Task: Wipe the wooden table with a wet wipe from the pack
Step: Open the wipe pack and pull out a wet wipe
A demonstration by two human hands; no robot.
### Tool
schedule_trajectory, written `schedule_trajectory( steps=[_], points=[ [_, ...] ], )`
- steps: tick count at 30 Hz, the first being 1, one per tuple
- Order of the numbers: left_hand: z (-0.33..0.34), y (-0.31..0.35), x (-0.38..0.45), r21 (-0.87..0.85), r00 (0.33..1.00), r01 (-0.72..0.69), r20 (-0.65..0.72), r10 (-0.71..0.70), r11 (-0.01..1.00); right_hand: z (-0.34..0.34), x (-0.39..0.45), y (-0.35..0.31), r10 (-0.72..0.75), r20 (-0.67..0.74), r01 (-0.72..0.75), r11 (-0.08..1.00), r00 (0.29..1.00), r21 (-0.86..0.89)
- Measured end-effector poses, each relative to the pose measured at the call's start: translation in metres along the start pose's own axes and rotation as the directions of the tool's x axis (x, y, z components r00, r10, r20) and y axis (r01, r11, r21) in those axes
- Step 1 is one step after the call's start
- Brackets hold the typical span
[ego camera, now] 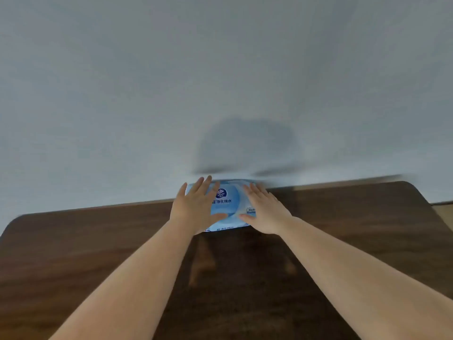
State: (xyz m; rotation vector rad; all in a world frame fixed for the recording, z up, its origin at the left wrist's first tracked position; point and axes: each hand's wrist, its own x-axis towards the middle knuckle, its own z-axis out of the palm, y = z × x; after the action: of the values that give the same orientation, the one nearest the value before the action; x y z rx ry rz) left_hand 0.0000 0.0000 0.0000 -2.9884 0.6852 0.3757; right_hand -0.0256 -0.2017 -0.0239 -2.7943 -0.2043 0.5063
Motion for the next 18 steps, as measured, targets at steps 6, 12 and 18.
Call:
schedule_trajectory(
  steps=[6, 12, 18],
  points=[
    [0.025, 0.008, 0.016, 0.030, 1.000, -0.005, -0.002, 0.005, 1.000, 0.019, 0.013, 0.006, -0.012, 0.014, 0.011, 0.997, 1.000, 0.077],
    [0.026, 0.005, 0.030, -0.055, 0.995, -0.047, -0.091, 0.042, 0.997, 0.027, 0.015, 0.009, -0.017, -0.013, 0.019, 0.992, 1.000, 0.124],
    [0.026, -0.002, 0.028, -0.054, 0.994, -0.091, -0.069, 0.088, 0.994, 0.029, 0.016, 0.009, -0.009, -0.008, 0.009, 0.995, 1.000, 0.095]
  ],
)
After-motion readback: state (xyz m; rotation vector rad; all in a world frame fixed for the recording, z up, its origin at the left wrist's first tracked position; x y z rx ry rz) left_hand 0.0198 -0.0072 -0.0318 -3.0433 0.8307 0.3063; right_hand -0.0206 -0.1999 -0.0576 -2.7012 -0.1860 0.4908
